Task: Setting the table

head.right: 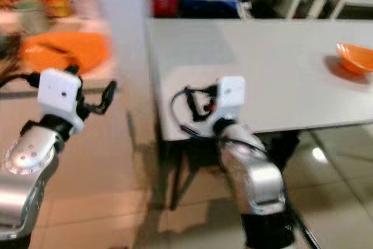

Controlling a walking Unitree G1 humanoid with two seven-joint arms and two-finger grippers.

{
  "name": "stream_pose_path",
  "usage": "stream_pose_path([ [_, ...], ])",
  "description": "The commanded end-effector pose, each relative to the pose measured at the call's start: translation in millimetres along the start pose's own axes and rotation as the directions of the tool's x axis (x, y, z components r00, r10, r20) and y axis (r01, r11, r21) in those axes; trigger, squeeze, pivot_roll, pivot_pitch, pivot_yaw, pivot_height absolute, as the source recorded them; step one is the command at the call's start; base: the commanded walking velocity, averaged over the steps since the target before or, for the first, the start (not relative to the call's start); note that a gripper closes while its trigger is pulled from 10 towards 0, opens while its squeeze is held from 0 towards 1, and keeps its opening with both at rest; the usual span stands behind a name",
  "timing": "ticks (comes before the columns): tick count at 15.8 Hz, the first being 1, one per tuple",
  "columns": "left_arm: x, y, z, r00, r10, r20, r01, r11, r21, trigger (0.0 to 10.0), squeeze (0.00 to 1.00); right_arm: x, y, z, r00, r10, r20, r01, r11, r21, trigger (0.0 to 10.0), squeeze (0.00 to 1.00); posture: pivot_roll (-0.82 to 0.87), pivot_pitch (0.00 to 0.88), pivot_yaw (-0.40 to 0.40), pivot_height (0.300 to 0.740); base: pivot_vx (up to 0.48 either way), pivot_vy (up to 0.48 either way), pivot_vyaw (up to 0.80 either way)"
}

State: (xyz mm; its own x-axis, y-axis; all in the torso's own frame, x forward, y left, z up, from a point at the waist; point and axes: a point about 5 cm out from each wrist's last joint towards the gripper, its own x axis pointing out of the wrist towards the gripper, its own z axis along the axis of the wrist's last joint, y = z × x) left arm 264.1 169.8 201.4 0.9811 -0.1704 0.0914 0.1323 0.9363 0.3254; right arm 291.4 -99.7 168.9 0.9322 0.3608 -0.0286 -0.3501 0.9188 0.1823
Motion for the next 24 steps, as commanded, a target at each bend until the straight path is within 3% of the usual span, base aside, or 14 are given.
stream_pose_path([
  [1, 1.0, -2.3, 2.4, 1.000, -0.003, 0.011, 0.003, 1.000, 0.002, 10.0, 0.00, -1.4, -4.7, 4.2, 1.000, -0.009, 0.011, 0.009, 1.000, -0.014, 10.0, 0.00, 0.08, 0.000, -0.039, 0.740, 0.000, 0.480, 0.00],
  [12, 2.8, 1.1, 6.5, 0.999, 0.023, 0.031, -0.023, 1.000, -0.011, 10.0, 0.00, 3.2, -8.5, 9.2, 0.997, -0.050, 0.053, 0.051, 0.999, -0.017, 10.0, 0.00, 0.08, 0.000, -0.043, 0.740, 0.000, 0.480, 0.00],
  [17, 3.1, 2.3, 13.9, 0.997, 0.022, 0.070, -0.020, 0.999, -0.024, 10.0, 0.00, 4.5, -9.7, 8.8, 0.997, -0.067, 0.048, 0.067, 0.998, 0.008, 10.0, 0.00, 0.08, 0.000, -0.042, 0.740, 0.000, 0.000, 0.00],
  [24, 1.6, 1.8, 15.6, 0.996, 0.013, 0.083, -0.010, 0.999, -0.033, 10.0, 0.00, 8.9, -6.3, 6.9, 0.998, -0.056, 0.028, 0.056, 0.998, -0.020, 10.0, 0.00, 0.08, 0.000, -0.042, 0.740, 0.364, 0.000, -0.26],
])
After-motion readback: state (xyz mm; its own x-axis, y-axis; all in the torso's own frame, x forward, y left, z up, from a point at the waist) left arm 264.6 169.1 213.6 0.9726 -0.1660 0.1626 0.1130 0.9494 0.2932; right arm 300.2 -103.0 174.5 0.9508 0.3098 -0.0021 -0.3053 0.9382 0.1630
